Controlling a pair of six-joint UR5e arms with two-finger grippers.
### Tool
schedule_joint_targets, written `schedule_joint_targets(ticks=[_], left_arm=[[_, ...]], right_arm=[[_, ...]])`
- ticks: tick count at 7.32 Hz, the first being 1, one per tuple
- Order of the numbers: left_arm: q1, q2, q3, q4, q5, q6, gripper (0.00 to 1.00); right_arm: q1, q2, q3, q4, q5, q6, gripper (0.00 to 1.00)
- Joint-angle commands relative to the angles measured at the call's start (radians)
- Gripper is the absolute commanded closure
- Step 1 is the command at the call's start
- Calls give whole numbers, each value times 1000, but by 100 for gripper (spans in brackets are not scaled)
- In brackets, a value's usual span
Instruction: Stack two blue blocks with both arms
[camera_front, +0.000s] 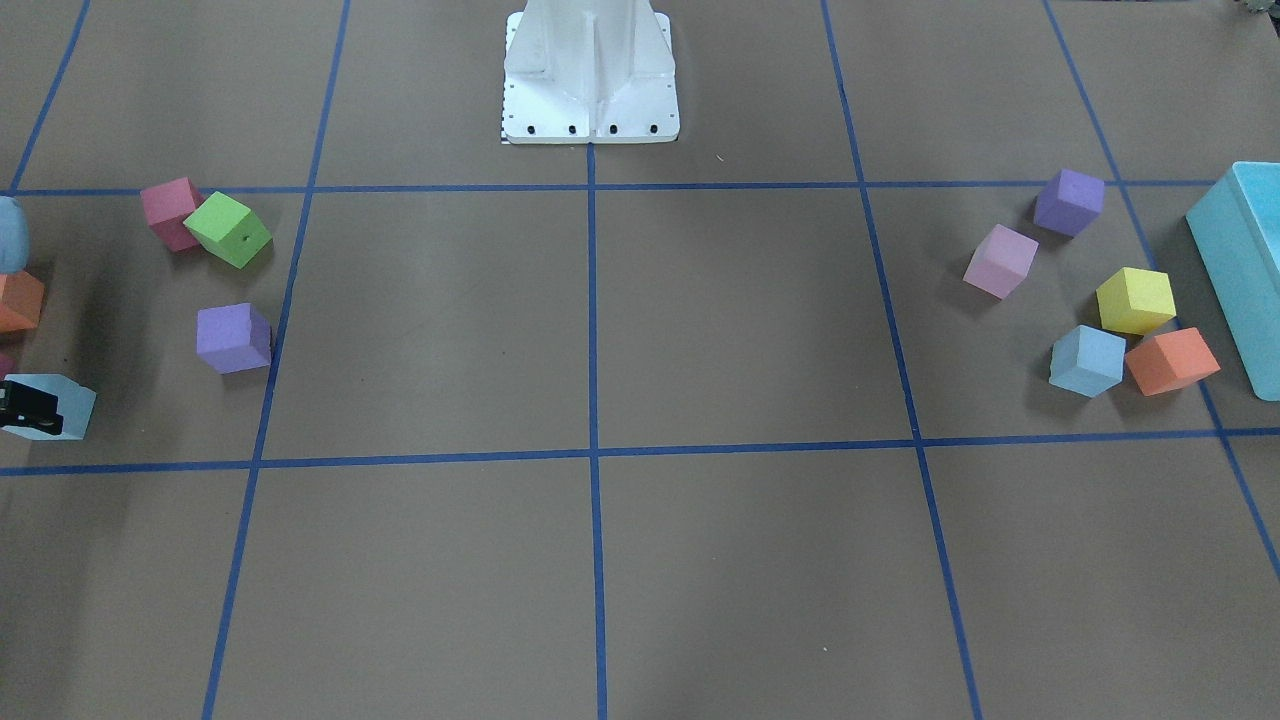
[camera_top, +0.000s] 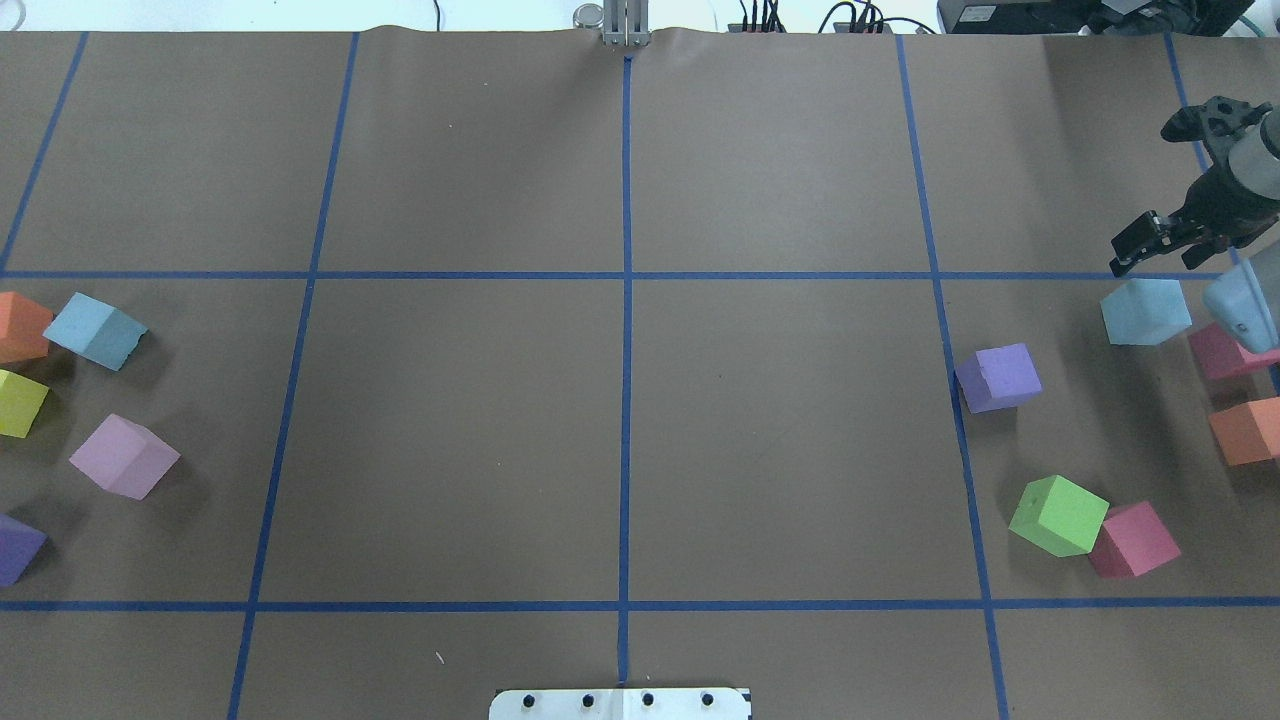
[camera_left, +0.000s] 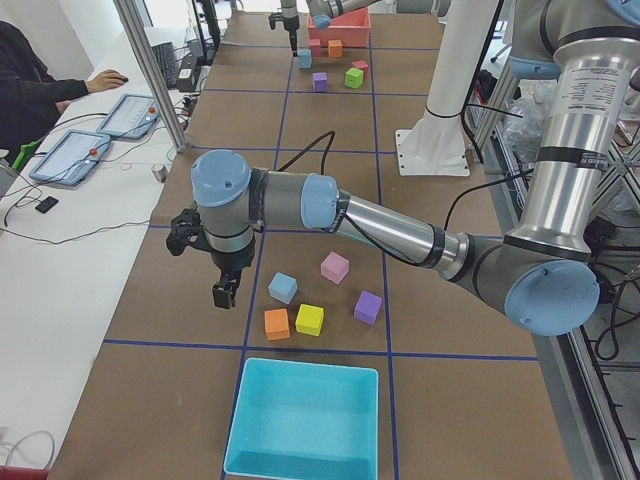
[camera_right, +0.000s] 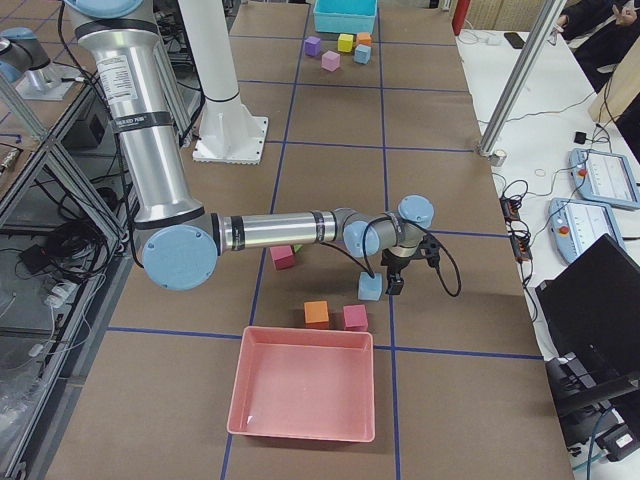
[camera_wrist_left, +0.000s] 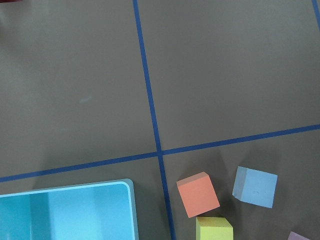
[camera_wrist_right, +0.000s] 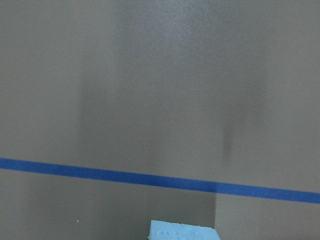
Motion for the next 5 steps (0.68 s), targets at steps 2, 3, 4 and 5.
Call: schedule_joint_targets(ticks=[2, 3, 4, 5], left_arm=[[0, 0, 0, 0, 0, 0, 2], [0, 0, 0, 0, 0, 0, 2], [0, 0, 0, 0, 0, 0, 2], [0, 0, 0, 0, 0, 0, 2]], right_arm=[[-10, -27, 0, 6, 1, 0, 0], [-16, -46, -3, 44, 1, 0, 0], [-17, -56, -2, 52, 3, 0, 0], [-22, -74, -2, 76, 3, 0, 0]])
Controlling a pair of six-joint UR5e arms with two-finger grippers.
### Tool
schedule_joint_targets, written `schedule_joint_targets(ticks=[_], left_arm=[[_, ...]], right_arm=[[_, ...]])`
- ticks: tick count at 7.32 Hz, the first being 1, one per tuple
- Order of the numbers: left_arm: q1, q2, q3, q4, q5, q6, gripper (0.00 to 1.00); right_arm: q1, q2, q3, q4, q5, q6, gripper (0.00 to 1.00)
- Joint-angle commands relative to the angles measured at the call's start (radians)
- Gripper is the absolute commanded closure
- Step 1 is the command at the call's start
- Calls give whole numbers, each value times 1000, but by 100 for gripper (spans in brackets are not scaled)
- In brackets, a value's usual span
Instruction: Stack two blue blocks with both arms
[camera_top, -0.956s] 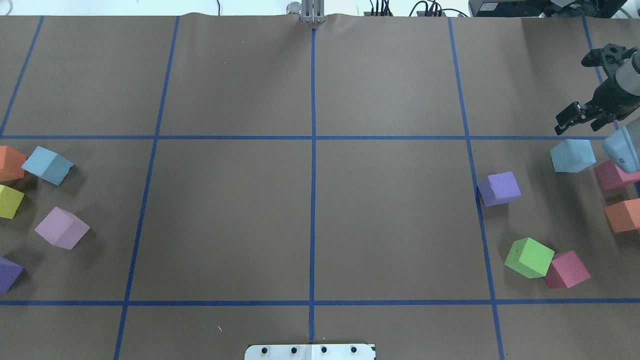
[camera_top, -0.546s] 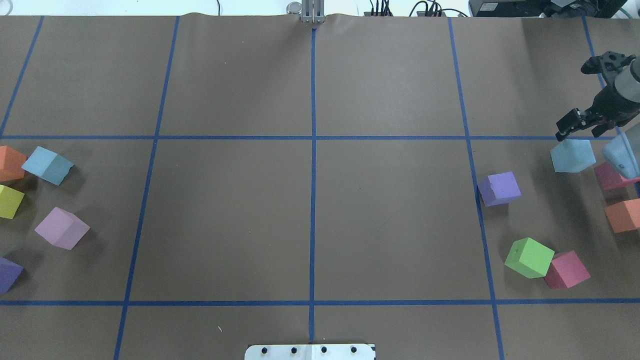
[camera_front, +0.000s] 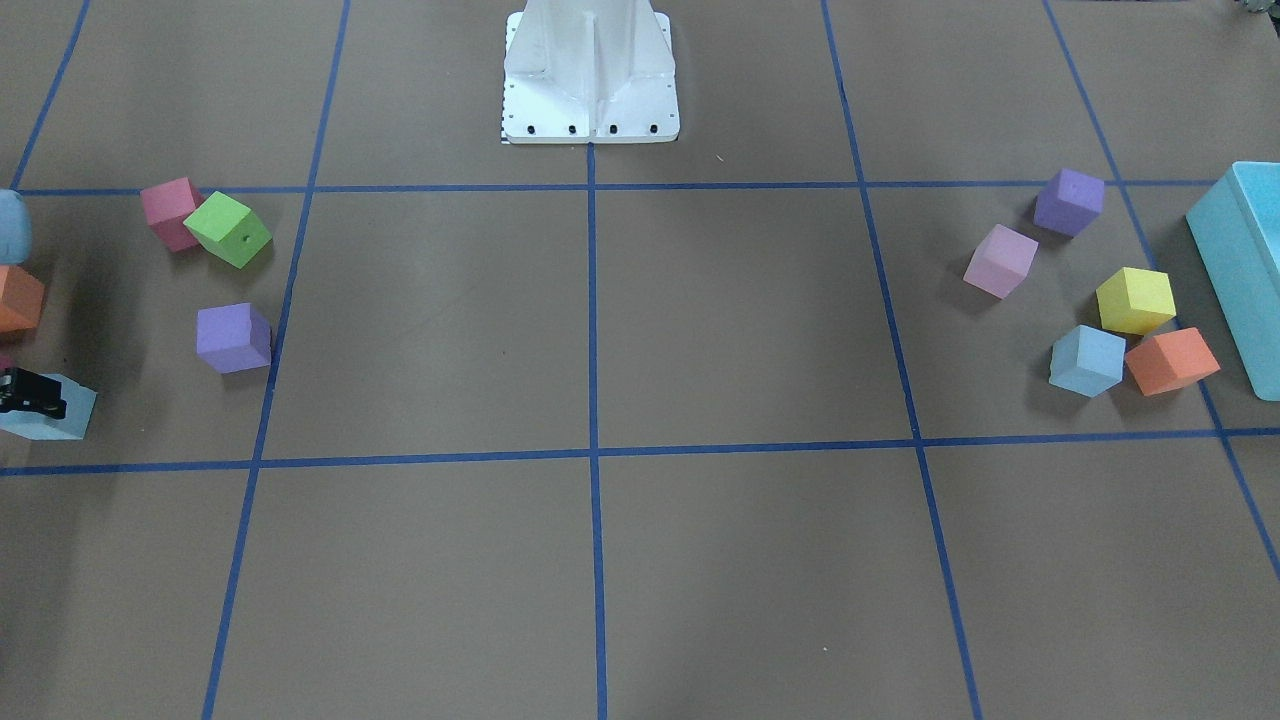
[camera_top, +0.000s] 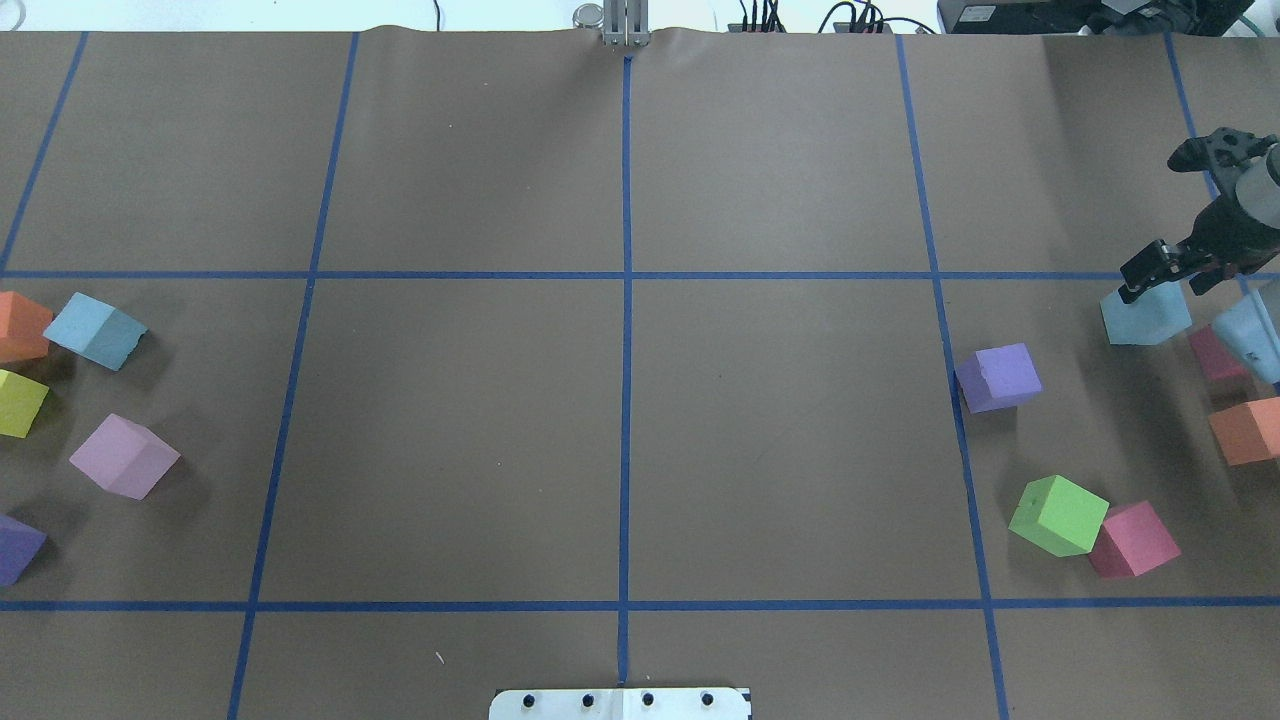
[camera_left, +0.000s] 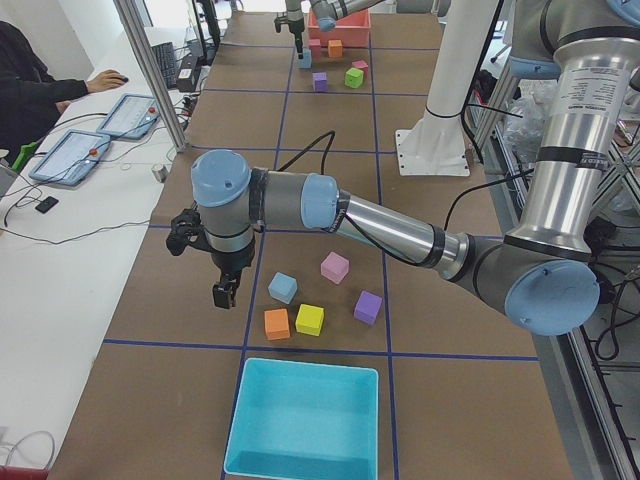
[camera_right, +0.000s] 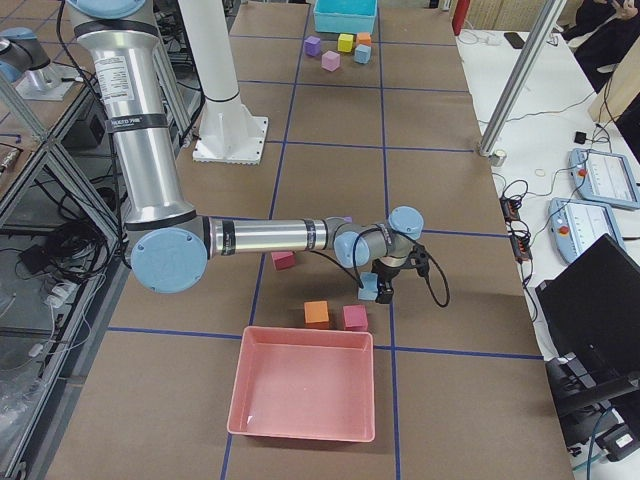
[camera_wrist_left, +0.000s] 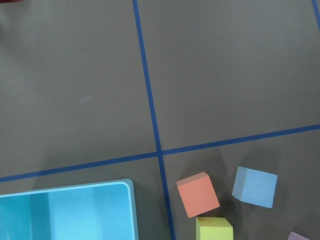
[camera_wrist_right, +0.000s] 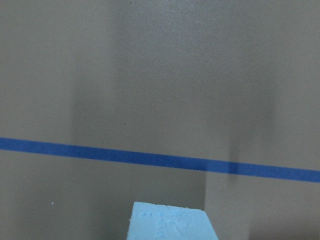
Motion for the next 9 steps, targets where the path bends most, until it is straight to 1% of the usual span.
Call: schedule_joint_targets(ticks=[1, 5, 6, 7, 8, 9], left_arm=[[0, 0, 0, 0, 0, 0, 2], [-2, 0, -3, 0, 0, 0, 2], [-3, 0, -8, 0, 0, 0, 2], [-3, 0, -8, 0, 2, 0, 2], [-3, 0, -6, 0, 2, 0, 2], [-3, 0, -8, 0, 2, 0, 2]], right_arm=[[-6, -28, 0, 40, 1, 2, 0], [-20, -20, 12, 45, 1, 46, 1], [-20, -19, 12, 46, 1, 43, 5], [-25, -19, 12, 48, 1, 41, 18], [-29, -17, 12, 48, 1, 41, 27], [-31, -16, 12, 48, -1, 41, 33]])
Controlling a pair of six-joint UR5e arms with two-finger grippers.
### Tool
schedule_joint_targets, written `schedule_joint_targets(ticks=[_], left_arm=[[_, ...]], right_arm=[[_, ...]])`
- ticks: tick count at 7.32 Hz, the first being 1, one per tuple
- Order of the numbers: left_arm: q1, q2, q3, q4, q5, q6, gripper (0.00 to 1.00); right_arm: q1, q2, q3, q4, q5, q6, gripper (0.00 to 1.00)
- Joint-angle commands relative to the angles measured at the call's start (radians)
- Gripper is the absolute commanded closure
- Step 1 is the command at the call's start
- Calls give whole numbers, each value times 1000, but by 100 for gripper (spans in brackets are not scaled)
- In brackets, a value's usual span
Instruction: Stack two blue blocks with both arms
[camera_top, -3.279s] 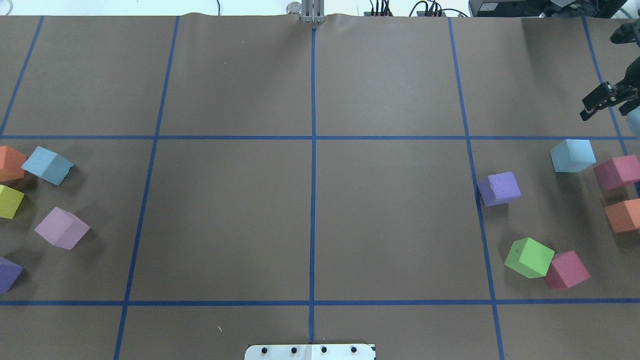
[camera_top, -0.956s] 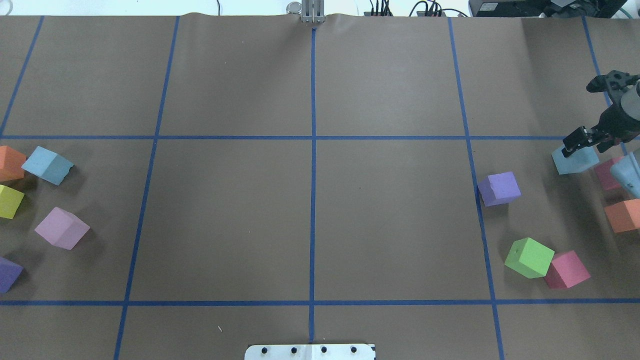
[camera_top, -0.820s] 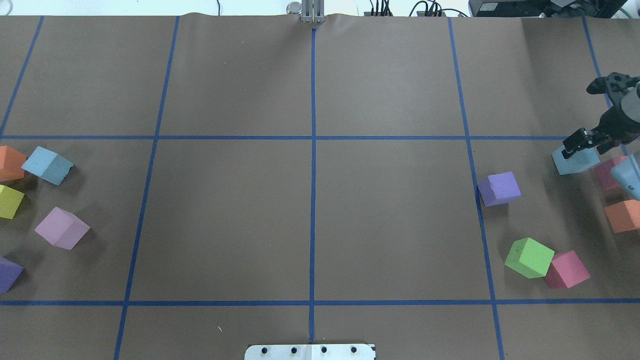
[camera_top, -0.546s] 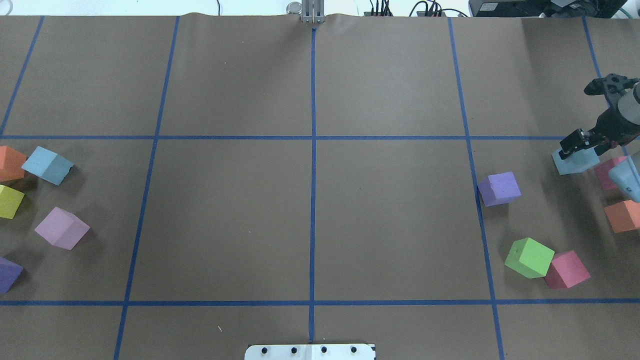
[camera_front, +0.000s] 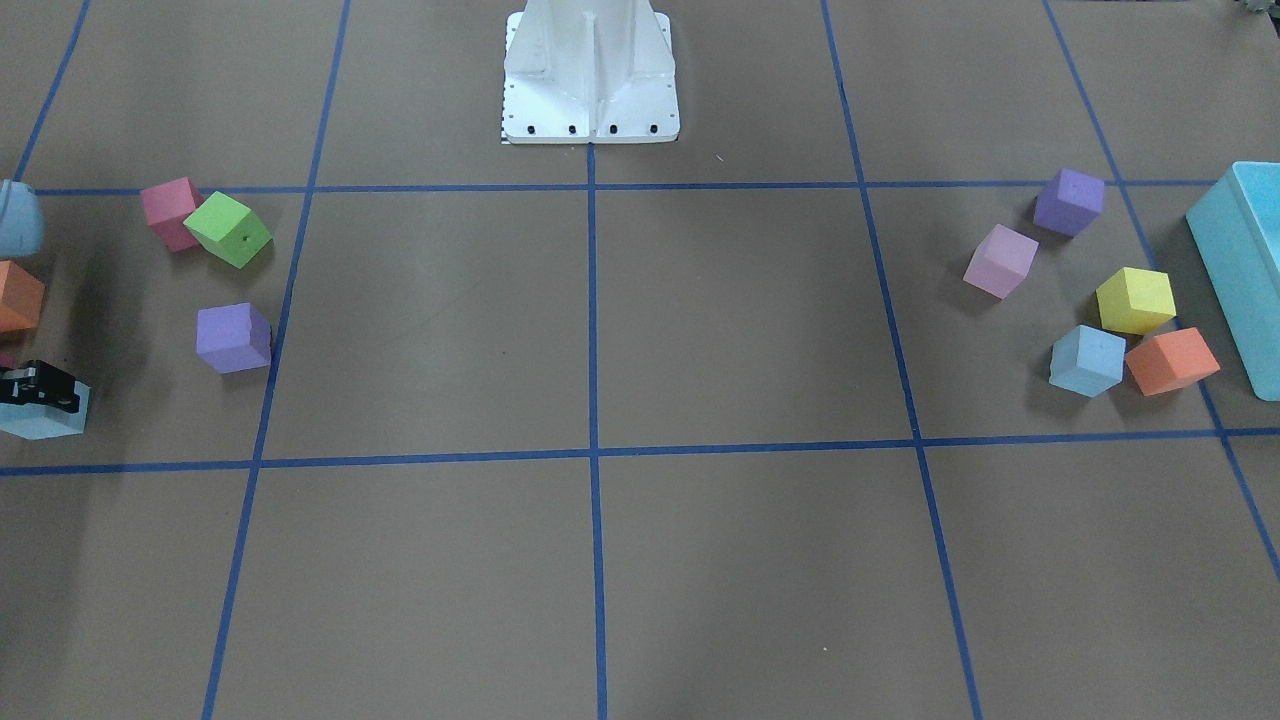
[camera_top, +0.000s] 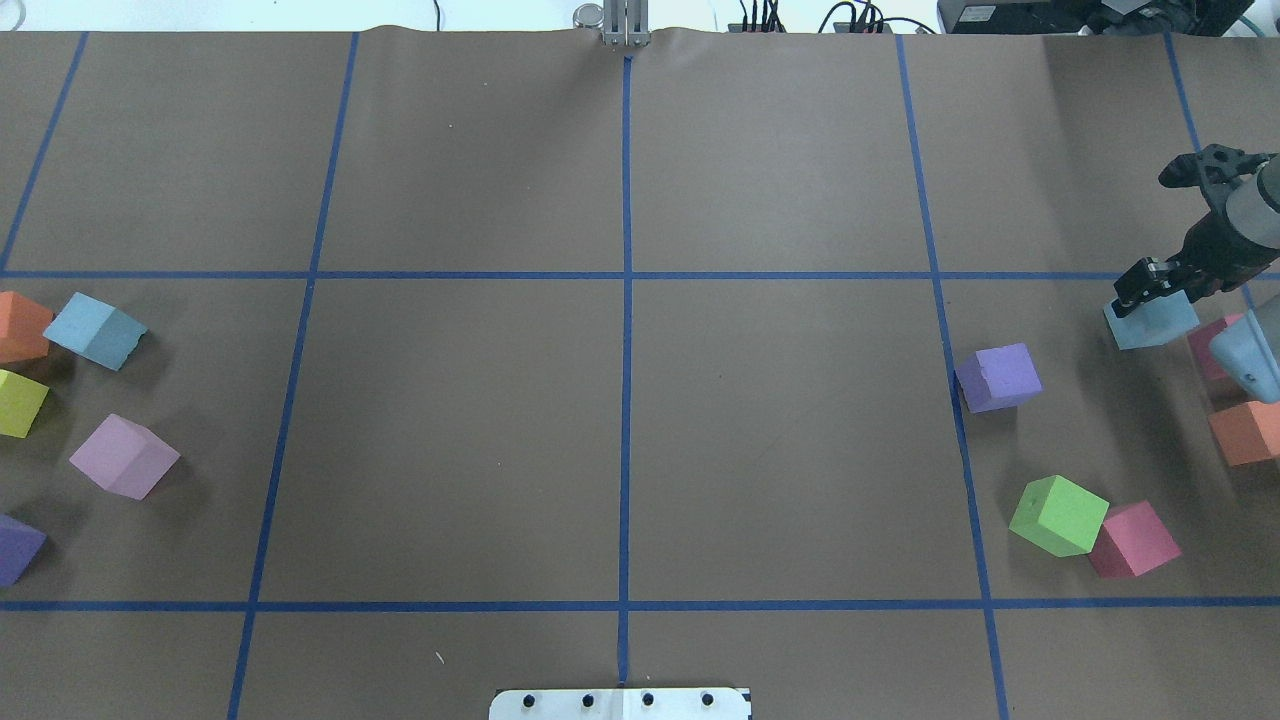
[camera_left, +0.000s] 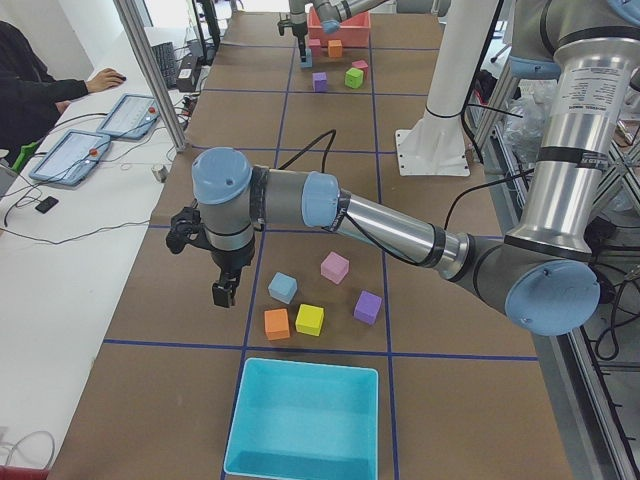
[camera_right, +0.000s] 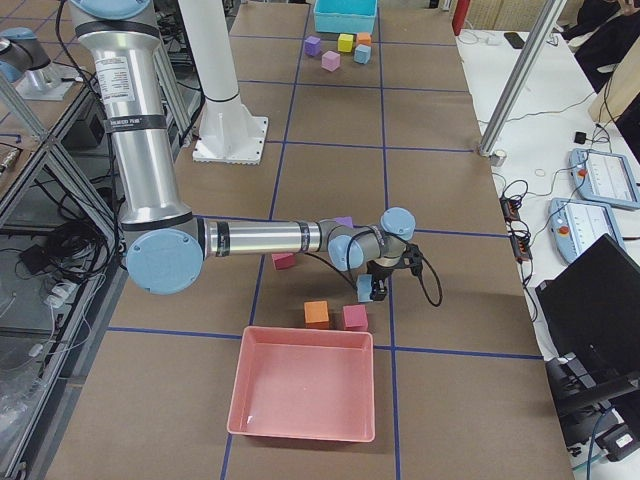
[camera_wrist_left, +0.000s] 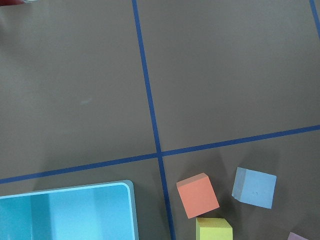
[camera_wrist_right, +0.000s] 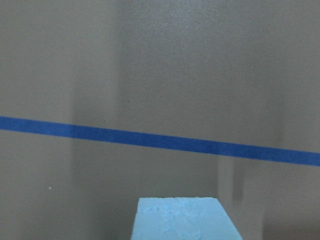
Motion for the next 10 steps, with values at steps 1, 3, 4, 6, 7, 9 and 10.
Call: schedule_joint_targets(ticks=[1, 3, 4, 6, 7, 9, 10], left_arm=[[0, 0, -2, 0, 0, 0, 2], [-2, 0, -4, 0, -1, 0, 2], [-2, 0, -5, 0, 0, 0, 2], [-2, 15, -10, 0, -1, 0, 2], [-2, 20, -16, 0, -1, 0, 2], [-2, 21, -16, 0, -1, 0, 2], [-2, 21, -18, 0, -1, 0, 2]], right_arm=[[-5, 2, -1, 0, -1, 1, 38], [-8, 3, 0, 0, -3, 0, 41], [-8, 9, 8, 0, -1, -2, 41], [13, 23, 98, -29, 11, 4, 40], [36, 58, 185, -178, 31, 3, 40], [43, 245, 361, -595, 22, 6, 40], [-3, 278, 418, -650, 20, 85, 40]])
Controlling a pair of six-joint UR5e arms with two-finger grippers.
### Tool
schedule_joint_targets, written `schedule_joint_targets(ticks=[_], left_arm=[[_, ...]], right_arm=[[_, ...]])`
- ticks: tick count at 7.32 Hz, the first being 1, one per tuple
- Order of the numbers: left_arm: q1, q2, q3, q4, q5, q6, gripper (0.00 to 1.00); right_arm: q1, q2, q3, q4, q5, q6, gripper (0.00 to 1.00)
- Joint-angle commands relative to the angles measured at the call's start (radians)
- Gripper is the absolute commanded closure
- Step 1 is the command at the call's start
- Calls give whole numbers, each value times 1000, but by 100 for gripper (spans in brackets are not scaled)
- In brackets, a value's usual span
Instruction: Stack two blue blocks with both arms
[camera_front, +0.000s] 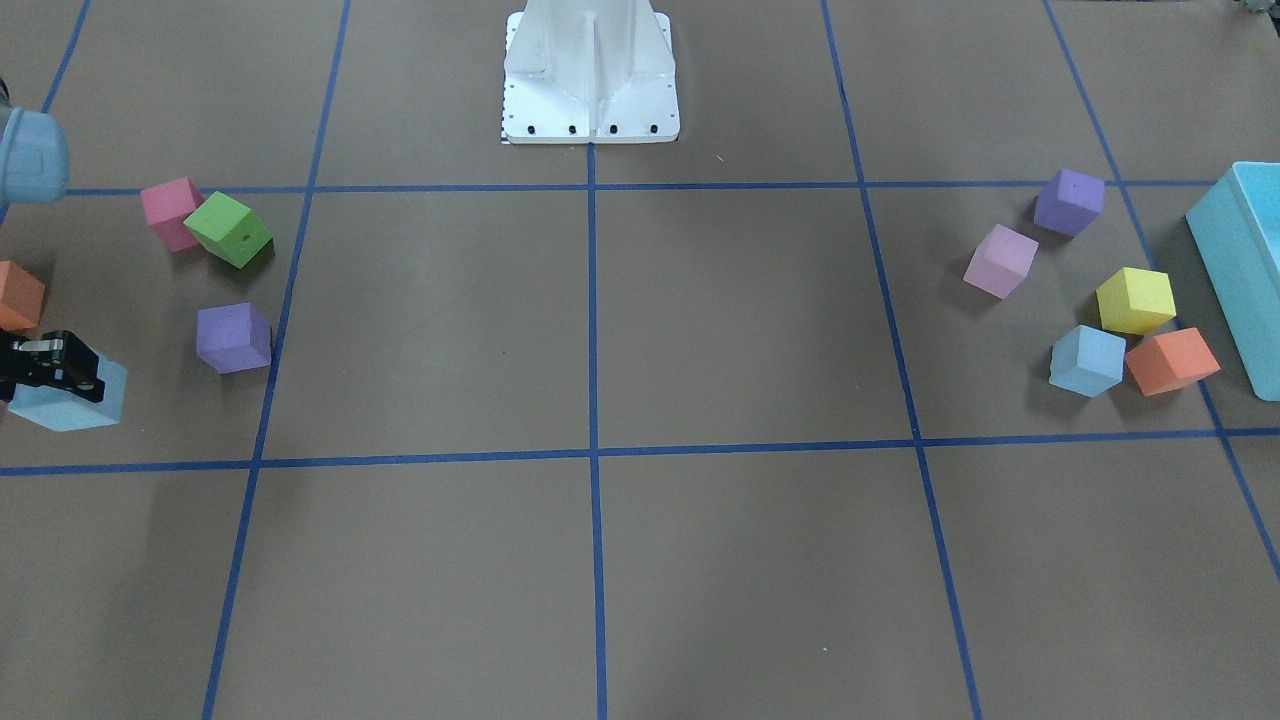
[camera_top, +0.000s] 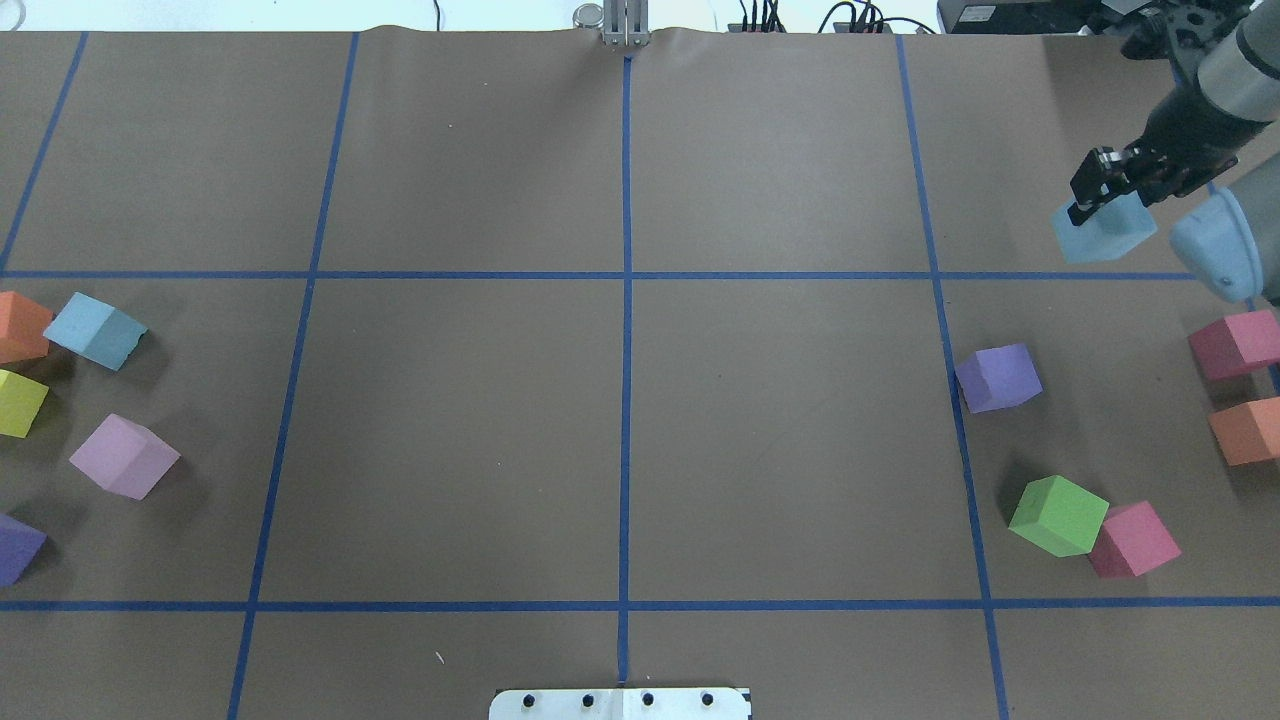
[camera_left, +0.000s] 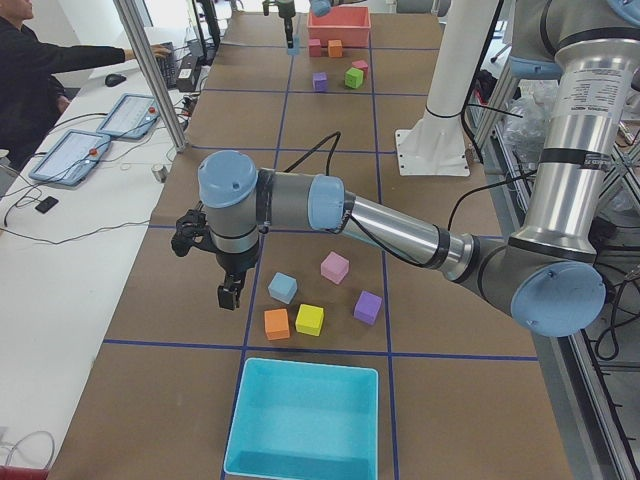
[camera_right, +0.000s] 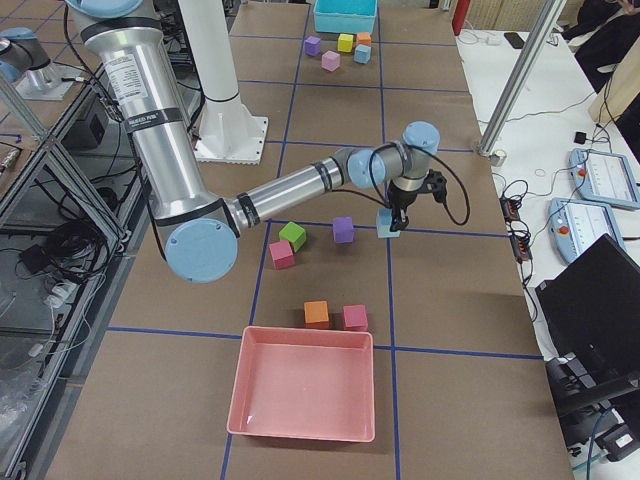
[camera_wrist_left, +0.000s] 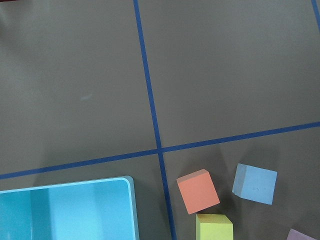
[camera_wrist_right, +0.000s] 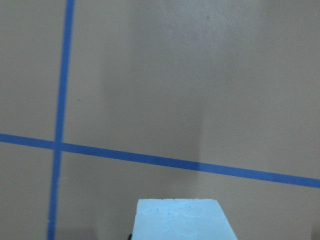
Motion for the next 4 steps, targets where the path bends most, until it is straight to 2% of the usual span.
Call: schedule_joint_targets(ticks=[1, 2, 4], left_arm=[[0, 2, -3, 2, 0, 0, 2], [0, 11, -2, 0, 0, 0, 2], [0, 12, 0, 0, 0, 0, 2]], right_arm=[[-123, 139, 97, -141, -34, 253, 40], [-215, 201, 97, -139, -86, 371, 40], [-371, 268, 56, 21, -174, 589, 41]])
